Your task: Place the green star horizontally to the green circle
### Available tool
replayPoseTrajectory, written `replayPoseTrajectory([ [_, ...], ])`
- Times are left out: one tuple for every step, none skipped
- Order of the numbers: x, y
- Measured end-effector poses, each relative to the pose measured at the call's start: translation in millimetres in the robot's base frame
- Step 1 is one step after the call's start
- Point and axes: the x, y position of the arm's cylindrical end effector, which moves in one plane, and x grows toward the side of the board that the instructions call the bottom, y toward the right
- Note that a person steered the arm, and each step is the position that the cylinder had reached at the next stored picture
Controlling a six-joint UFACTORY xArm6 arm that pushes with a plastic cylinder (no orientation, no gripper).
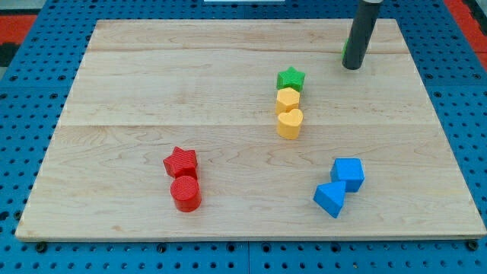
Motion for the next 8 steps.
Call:
replayPoseTrajectory([
  [-1.7, 0.5],
  [-34.5, 11.9],
  [-54.5, 12.8],
  [2.0, 5.0],
  [50.2, -45.1],
  [96.1, -96.2],
  [70.4, -154.2],
  [52.2, -146.9],
])
